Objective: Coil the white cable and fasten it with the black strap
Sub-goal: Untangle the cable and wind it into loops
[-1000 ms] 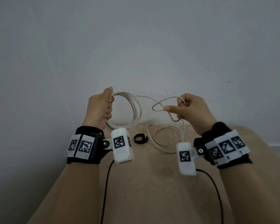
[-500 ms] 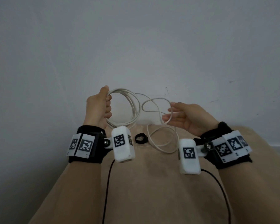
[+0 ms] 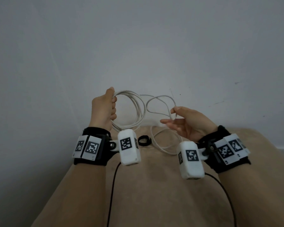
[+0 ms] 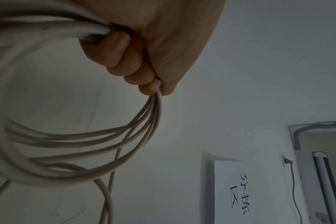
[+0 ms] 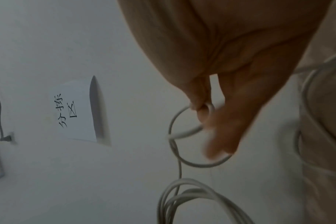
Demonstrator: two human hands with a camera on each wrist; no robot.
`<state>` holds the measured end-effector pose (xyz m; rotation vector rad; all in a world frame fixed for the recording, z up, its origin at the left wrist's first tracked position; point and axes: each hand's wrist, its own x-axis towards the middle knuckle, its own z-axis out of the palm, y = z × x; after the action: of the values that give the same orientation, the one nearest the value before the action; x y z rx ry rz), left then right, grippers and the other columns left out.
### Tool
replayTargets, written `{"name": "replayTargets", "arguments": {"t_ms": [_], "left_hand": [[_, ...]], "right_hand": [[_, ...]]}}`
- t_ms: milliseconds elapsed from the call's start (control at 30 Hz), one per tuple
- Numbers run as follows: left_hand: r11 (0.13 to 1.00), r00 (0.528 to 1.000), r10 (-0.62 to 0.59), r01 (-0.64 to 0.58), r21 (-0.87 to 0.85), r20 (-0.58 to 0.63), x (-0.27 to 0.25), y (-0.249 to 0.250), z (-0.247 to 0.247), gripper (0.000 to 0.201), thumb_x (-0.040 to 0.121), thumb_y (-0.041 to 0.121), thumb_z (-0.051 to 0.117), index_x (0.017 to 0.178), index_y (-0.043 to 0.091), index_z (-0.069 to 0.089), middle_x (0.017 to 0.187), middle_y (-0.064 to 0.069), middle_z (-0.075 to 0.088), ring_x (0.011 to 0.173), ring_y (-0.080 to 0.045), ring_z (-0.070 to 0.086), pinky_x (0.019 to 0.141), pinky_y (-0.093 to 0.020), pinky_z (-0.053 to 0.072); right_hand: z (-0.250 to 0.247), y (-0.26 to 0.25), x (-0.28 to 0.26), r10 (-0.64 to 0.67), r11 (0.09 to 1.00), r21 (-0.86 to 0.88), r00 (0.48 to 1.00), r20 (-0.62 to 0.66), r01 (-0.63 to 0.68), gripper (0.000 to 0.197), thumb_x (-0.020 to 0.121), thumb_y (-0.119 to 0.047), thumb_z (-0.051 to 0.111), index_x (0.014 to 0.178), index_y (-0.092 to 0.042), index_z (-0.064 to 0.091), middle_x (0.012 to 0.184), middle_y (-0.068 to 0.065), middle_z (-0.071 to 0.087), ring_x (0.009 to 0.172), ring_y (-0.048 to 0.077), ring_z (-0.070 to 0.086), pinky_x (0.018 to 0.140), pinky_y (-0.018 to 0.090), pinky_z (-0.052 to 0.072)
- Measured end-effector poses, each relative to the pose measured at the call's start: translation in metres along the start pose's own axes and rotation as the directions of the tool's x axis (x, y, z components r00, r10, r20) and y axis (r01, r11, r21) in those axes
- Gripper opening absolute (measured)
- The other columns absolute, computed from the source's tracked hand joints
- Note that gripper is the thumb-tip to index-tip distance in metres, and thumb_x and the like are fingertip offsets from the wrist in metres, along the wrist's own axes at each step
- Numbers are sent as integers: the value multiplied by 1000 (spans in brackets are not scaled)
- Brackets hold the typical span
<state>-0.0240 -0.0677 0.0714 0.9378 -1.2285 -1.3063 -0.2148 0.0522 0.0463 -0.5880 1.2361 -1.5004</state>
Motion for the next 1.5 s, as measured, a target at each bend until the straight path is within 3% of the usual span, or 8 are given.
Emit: {"name": "replayTargets", "arguments": {"t_ms": [200,367,567,833,967,1133,1267,1500], "left_hand": [[999,1000,-25,24,-27,-19,4,-3,-6,42,95,31,49,58,18,35,37,12,25,31,-5,16,33,-15,12],[999,999,-33,33,-34,-6,4,-4,-3,42,95,31,49,58,19,34,37,12,25,31,-5,15,34,-14,11],[999,999,-42,42,-22,-13,4,-4,-4,41,94,30,50,57,19,35,37,12,25,32,-5,15,34,-14,11],[998,999,-50,50,-24,-3,4,-2,-5,41,94,30,50,57,19,35,37,12,25,31,-5,15,34,-14,11],[998,998,-59,59,-25,-12,5,-3,-8,42,93,31,51,57,18,35,36,12,24,31,-5,15,34,-14,11],[997,997,-71,71,-6,5,4,-4,-4,42,93,31,51,57,18,36,36,12,24,31,-6,15,34,-14,11],[996,997,-77,76,-54,-12,5,-2,-10,41,93,32,52,58,19,36,37,12,25,31,-6,16,34,-15,11],[991,994,-108,108,-75,9,5,-3,-12,41,94,32,51,59,20,35,37,12,24,31,-5,15,33,-16,11]], "right_hand": [[1,-9,-1,-71,952,301,997,24,61,7,88,-8,62,82,-5,58,72,10,62,46,6,61,43,13,50],[3,-8,-3,-289,951,131,955,69,278,43,63,-5,73,103,-8,59,73,4,63,51,4,55,45,12,44],[1,-3,0,-469,868,-174,883,26,466,46,73,-2,76,115,-10,60,66,-3,45,68,12,55,61,18,51],[1,2,5,-635,635,-551,772,26,541,45,74,-14,79,114,-15,59,72,-4,44,65,10,48,65,29,56],[1,3,7,-732,476,-670,679,57,569,21,74,-15,78,84,-24,61,61,-7,43,56,4,41,62,22,44],[6,12,7,-853,161,-852,505,134,498,35,75,5,60,59,-26,62,53,-8,33,54,5,36,55,18,33],[7,14,3,-802,18,-952,573,169,306,27,86,-12,57,74,-31,73,56,-11,41,53,6,39,49,22,29],[-1,11,11,-750,458,-650,656,82,606,29,75,-12,76,86,-29,55,63,-9,48,56,1,44,59,10,39]]}}
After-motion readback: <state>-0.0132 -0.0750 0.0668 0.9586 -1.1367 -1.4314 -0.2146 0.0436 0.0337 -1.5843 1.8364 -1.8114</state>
